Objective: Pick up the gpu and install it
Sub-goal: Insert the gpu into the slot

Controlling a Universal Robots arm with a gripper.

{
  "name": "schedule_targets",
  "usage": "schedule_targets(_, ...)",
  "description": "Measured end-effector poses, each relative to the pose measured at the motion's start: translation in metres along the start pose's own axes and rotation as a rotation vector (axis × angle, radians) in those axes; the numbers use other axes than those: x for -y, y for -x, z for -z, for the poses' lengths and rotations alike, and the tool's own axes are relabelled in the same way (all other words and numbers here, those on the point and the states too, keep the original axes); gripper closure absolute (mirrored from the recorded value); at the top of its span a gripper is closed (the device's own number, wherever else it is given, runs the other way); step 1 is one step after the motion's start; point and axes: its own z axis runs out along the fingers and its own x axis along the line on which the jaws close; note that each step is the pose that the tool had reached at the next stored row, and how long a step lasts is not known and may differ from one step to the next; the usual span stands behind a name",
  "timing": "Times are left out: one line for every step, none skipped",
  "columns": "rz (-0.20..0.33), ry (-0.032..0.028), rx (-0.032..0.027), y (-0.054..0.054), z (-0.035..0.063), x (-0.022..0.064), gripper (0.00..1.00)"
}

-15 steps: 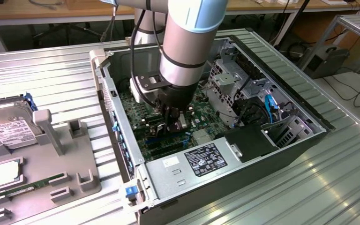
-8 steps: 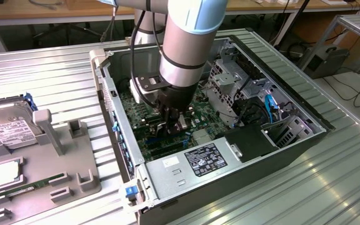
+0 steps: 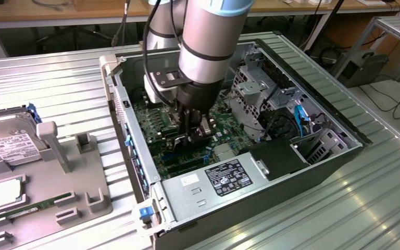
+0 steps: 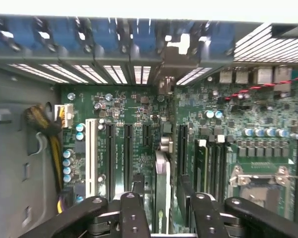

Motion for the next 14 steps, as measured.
schedule_targets(0.0, 0.0, -0.0002, 0.0002, 0.0041, -0.0002, 0.6)
schedule_targets(0.0, 0.0, 0.0, 0.0006, 0.0077, -0.0006, 0.6)
schedule_targets(0.0, 0.0, -0.0001, 0.001, 0.0096, -0.0011, 0.6)
schedule_targets(0.0, -0.0002, 0.0002, 0.0018, 0.0102, -0.0019, 0.61)
schedule_targets(0.0, -0.0002, -0.0002, 0.003, 0.0102, -0.0032, 0.68)
schedule_targets(0.0, -0.0004, -0.0004, 0.0044, 0.0102, -0.0042, 0.75)
schedule_targets(0.0, -0.0005, -0.0005, 0.0058, 0.0102, -0.0045, 0.75)
schedule_targets(0.0, -0.0011, -0.0006, 0.0066, 0.0101, -0.0049, 0.8)
schedule_targets(0.0, -0.002, -0.0005, 0.007, 0.0098, -0.0054, 0.86)
schedule_targets(0.0, -0.003, -0.0006, 0.0073, 0.0095, -0.006, 0.86)
schedule_targets(0.0, -0.0034, -0.0007, 0.0074, 0.0094, -0.0064, 0.89)
schedule_targets(0.0, -0.0034, -0.0007, 0.0074, 0.0094, -0.0064, 0.89)
schedule_targets(0.0, -0.0035, -0.0007, 0.0074, 0.0094, -0.0064, 0.89)
schedule_targets(0.0, -0.0036, -0.0006, 0.0074, 0.0093, -0.0063, 0.89)
